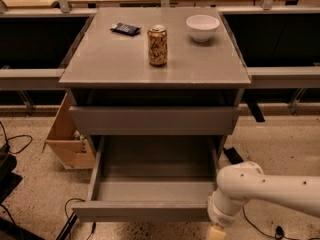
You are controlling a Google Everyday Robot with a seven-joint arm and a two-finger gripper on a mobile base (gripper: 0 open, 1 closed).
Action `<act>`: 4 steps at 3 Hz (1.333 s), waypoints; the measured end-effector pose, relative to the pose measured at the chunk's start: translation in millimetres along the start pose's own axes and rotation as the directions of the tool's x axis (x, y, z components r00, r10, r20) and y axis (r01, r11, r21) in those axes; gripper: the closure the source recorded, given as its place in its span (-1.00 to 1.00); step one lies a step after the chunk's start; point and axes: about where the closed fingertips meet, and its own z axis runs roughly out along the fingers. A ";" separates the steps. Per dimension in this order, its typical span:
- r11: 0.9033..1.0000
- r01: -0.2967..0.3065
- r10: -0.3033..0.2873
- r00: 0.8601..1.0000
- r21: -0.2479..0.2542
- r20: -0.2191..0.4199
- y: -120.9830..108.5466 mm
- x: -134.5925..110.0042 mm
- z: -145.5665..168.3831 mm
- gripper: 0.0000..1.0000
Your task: Open middle drawer
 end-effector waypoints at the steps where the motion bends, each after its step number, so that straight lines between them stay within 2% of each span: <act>1: 0.999 0.013 -0.013 1.000 -0.039 -0.012 27.1 -4.5 3.1 -0.21; 2: 0.992 0.033 -0.039 0.998 -0.118 -0.049 69.2 -2.3 8.2 0.25; 3: 0.990 0.033 -0.040 0.998 -0.137 -0.054 76.3 0.6 9.5 0.87; 4: 0.974 0.029 -0.047 0.996 -0.227 -0.078 110.6 13.7 13.9 0.92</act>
Offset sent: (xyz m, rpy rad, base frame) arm -0.2367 0.0519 0.0404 -0.0586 0.4483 0.2510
